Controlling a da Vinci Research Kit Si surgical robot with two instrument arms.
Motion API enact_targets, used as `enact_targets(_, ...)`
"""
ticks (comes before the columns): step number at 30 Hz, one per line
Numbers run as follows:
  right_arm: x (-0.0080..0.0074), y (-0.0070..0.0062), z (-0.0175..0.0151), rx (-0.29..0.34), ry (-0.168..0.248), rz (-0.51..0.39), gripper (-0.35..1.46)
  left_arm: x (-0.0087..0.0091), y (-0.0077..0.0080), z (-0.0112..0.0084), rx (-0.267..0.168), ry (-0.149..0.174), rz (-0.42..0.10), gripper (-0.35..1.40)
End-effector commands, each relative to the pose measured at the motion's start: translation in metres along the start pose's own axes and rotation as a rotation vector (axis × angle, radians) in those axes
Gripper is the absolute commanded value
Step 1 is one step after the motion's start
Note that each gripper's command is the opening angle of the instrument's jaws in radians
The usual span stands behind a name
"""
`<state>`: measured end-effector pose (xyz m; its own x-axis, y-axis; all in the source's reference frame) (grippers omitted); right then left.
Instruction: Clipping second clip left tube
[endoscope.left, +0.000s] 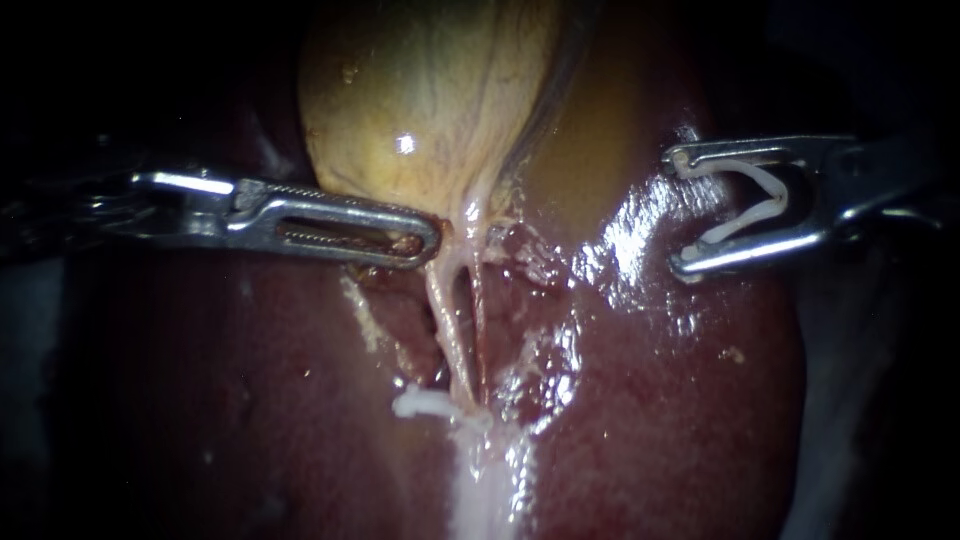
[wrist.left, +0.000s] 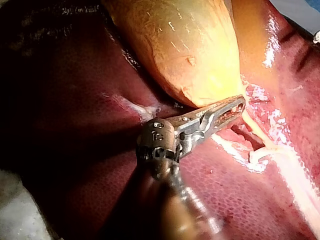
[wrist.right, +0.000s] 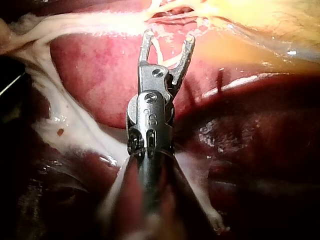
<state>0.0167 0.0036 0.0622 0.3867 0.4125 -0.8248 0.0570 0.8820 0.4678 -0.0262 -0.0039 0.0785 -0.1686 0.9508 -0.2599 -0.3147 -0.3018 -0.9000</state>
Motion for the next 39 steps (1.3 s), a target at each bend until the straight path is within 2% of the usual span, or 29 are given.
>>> enact_targets(1,0.0000,0.0000,0.0000,0.000,0.000,0.000,0.48,0.0000,0.0001,0.0000,0.000,0.000,0.000,-0.35)
enact_targets(9,0.0000,0.0000,0.0001,-0.001,0.003,0.000,0.48,0.0001,0.0006,-0.0005,-0.009,0.005,-0.001,-0.35)
enact_targets(19,0.0001,0.0000,0.0002,-0.002,0.006,0.001,0.48,0.0026,0.0015,-0.0049,-0.004,0.046,-0.020,-0.35)
enact_targets(23,0.0001,0.0000,0.0003,-0.003,0.006,0.001,0.48,0.0031,0.0017,-0.0059,-0.003,0.055,-0.024,-0.35)
enact_targets(32,0.0002,0.0000,0.0007,-0.007,0.014,0.002,0.49,0.0029,0.0018,-0.0062,-0.003,0.055,-0.024,-0.35)
enact_targets(39,-0.0001,-0.0011,0.0032,-0.020,0.015,-0.005,0.49,0.0027,0.0019,-0.0063,-0.002,0.055,-0.024,-0.35)
